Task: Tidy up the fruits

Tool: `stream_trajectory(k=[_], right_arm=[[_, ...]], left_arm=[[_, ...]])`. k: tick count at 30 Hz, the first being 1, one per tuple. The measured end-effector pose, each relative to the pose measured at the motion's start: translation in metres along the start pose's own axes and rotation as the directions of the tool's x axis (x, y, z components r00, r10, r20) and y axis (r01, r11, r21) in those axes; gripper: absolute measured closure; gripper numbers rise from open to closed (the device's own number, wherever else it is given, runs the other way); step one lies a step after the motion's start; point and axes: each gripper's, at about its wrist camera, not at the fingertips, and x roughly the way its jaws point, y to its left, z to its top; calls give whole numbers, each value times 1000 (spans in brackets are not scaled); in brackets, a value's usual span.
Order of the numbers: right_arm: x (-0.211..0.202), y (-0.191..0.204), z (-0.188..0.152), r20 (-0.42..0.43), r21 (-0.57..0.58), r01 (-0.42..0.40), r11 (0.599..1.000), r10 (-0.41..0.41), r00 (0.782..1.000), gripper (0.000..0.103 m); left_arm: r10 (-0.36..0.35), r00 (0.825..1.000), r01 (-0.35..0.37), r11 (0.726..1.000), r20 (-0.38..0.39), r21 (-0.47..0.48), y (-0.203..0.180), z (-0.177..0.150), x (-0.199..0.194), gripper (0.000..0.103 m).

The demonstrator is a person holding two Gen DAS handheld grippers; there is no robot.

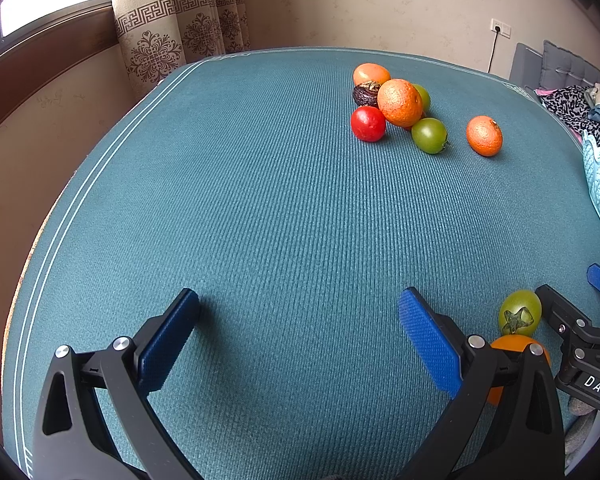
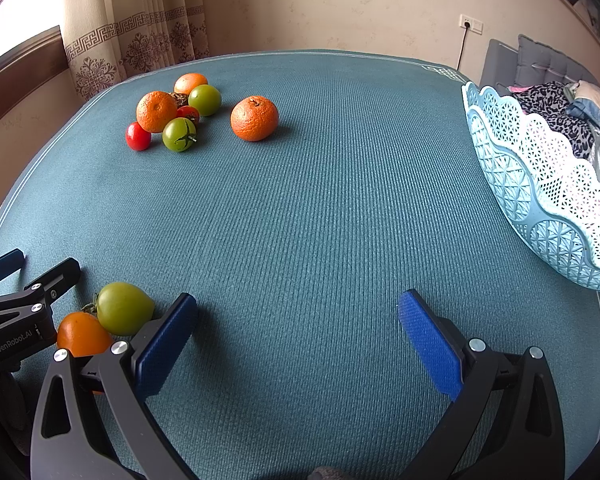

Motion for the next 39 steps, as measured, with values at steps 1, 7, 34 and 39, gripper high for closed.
stream_trajectory(k=[1, 7, 34, 39], right_arm=[[0, 0, 0, 0, 0, 0, 1000, 0, 1000, 5], [2, -2, 1, -5, 1, -10, 1000, 10, 1000, 5], [-15, -28, -6, 6, 37, -165, 986, 165, 986, 5], [-18, -29, -4, -1, 31, -192, 981, 192, 981, 5]], left_arm=[[0, 1000, 0, 1000, 0, 0, 0, 0, 0, 2], [0, 1000, 0, 1000, 0, 0, 0, 0, 0, 2], [-284, 956, 272, 951, 68, 150, -5, -41, -71, 3], [-283, 957, 263, 939, 64, 220, -32, -47, -76, 3]])
